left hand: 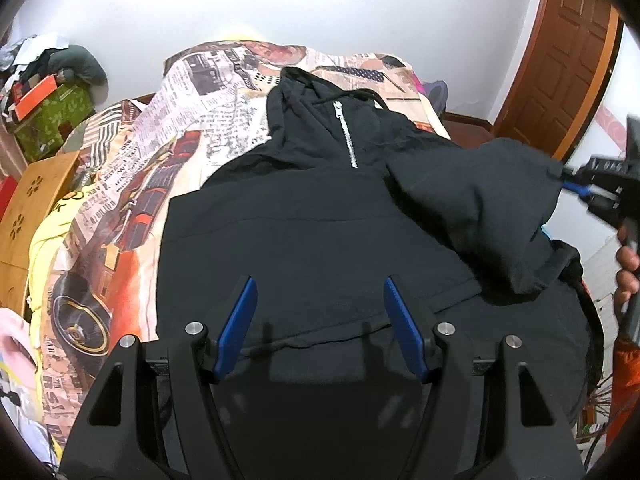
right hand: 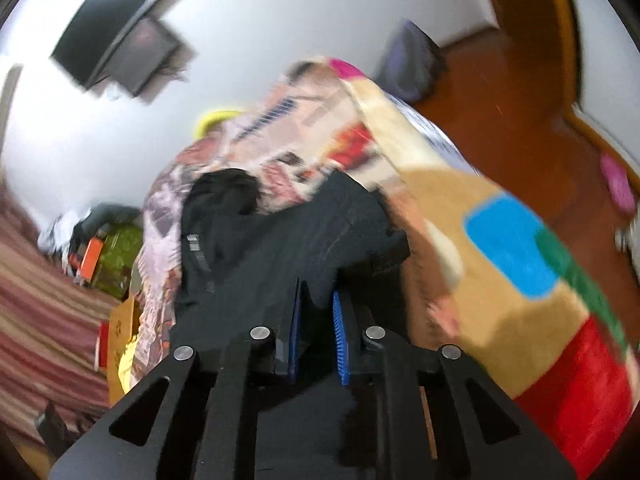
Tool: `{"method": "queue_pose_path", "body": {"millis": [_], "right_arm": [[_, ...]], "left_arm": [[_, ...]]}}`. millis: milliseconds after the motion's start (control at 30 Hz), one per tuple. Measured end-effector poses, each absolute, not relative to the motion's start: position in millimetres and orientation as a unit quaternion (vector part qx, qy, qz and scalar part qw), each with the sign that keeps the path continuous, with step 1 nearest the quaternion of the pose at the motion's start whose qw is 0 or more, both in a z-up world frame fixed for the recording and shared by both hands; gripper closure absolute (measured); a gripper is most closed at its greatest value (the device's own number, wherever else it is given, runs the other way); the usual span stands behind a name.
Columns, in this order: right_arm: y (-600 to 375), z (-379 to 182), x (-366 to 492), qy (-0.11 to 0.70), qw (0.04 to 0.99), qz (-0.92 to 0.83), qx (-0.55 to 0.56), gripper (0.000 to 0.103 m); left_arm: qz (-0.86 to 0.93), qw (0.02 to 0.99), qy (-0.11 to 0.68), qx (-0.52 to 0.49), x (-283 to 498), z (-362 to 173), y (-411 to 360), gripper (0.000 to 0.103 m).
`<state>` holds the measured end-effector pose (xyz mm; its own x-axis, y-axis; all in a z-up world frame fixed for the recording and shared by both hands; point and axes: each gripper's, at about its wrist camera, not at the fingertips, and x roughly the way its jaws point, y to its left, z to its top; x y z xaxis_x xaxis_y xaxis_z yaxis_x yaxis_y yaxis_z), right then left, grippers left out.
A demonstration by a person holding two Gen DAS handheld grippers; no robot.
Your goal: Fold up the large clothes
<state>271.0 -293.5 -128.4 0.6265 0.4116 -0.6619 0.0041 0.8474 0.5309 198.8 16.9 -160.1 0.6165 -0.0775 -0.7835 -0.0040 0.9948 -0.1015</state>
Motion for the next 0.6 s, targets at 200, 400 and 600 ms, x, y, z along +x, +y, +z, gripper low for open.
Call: {"method": "queue_pose_path", "body": {"millis": [200,400,600], "right_arm": [[-233,-78,268,0.373,0.887,0.195,0.191,0.091],[-154,-59,262,0.364,0.879,0.277,0.134,0.092],[-66,-79,248,0.398,0.848,0.344,0.066,0.092]], "left_arm": [[-0.008,0.905,0.42,-0.061,188,-150,37,0.038],[0.013,0.913,0.401,-0.069,171,-138,65,0.038],[0.045,0.917,0.388,-0.087,150,-132,102,0.038]]}}
